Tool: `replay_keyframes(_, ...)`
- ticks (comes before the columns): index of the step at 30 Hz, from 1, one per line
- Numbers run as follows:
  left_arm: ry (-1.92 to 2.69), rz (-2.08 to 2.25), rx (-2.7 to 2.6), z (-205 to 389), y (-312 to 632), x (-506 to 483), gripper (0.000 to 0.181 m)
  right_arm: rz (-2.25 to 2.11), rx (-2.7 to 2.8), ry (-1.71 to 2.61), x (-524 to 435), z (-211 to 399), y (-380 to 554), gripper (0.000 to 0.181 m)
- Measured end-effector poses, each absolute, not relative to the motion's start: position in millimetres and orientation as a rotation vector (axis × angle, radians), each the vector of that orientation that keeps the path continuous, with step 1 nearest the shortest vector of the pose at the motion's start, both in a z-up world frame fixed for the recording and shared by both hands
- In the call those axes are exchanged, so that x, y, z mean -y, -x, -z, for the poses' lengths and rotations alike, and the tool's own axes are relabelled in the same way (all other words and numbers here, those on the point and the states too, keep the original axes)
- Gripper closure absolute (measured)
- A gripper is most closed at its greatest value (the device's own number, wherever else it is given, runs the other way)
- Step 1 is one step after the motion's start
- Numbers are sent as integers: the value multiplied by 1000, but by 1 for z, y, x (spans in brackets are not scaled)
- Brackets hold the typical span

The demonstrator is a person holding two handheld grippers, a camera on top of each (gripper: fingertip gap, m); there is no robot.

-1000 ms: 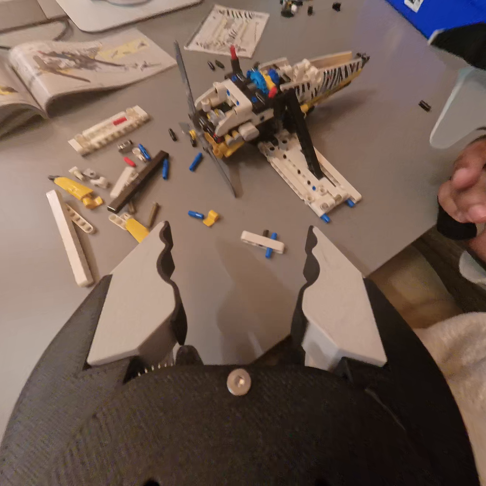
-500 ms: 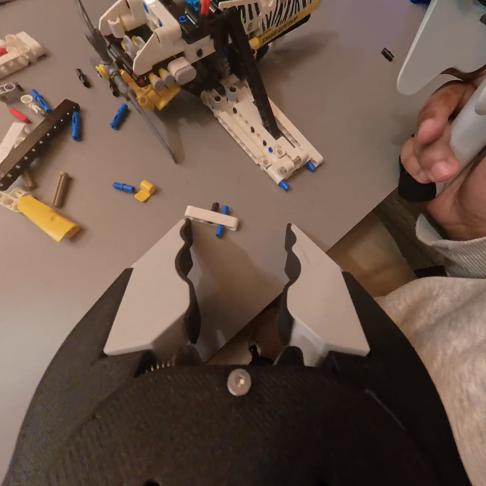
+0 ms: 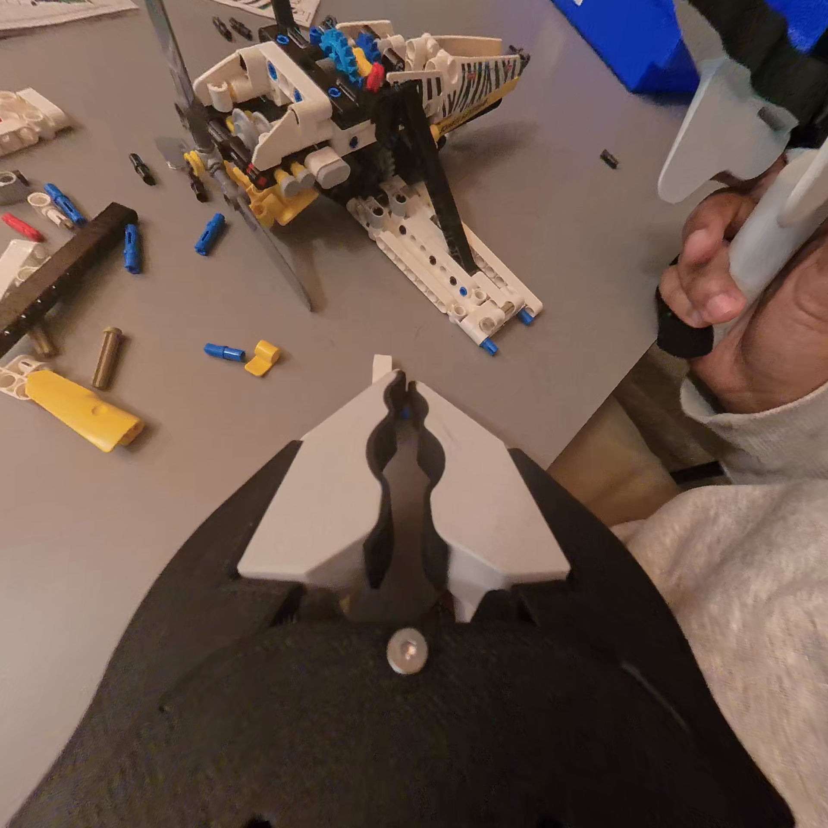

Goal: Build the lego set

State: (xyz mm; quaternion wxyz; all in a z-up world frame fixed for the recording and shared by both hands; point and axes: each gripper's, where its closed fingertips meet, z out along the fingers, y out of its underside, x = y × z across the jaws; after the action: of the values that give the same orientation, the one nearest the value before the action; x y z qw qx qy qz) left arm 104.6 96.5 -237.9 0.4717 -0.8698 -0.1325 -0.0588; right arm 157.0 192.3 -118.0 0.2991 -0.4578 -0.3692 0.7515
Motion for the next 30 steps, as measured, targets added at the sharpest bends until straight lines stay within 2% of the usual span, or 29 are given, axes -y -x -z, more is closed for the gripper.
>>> replay_keyframes(20, 1998, 562, 161, 211, -143, -106, 181, -2039, 995, 1247, -193, 121, -154, 136)
replay_keyframes(30, 2120, 418, -83, 223, -166, -117, 181, -2035, 995, 1253, -193, 121, -153, 137)
